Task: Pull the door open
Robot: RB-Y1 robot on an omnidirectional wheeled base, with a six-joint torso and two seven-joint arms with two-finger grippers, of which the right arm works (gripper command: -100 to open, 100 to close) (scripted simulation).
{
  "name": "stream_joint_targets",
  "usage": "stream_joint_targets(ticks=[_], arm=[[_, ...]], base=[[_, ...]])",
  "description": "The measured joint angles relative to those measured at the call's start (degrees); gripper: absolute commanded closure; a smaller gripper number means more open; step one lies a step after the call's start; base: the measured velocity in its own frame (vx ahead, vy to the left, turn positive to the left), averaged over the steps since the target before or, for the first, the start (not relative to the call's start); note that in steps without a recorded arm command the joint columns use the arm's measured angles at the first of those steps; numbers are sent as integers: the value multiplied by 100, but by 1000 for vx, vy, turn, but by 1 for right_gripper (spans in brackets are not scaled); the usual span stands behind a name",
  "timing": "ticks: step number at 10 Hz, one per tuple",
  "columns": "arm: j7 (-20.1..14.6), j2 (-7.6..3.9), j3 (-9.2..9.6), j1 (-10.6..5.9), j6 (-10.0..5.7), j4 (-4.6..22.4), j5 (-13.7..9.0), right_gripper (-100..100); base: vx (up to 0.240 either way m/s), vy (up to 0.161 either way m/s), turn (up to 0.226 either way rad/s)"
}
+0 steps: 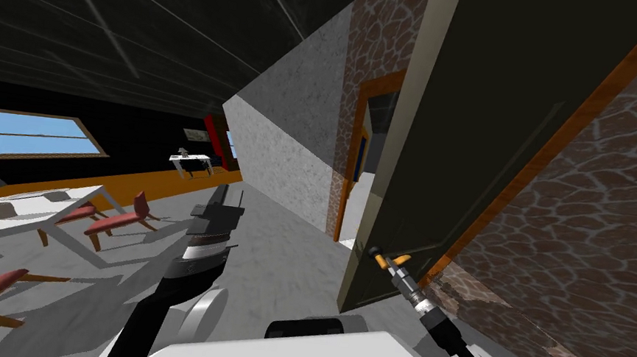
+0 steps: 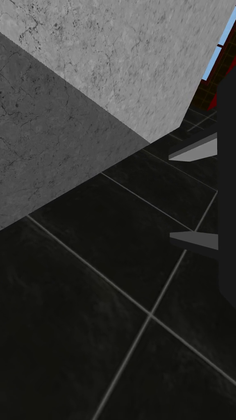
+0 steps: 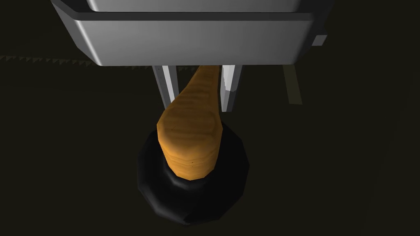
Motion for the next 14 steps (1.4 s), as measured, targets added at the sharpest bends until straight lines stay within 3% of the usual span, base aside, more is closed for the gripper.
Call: stream_joint_targets(ticks=[5,9,10,14], arm=[[-28,-35,24,42,-155,74,-17,100],[-50,-44,70,9,-386,300,-15,100],[-46,-68,68,89,-366,193,-28,100],[-70,-82,96,55,-505,375,-30,100]], base=[[-160,-74,143],[-177,-90,153],[-224,-79,194],[-151,-57,92]])
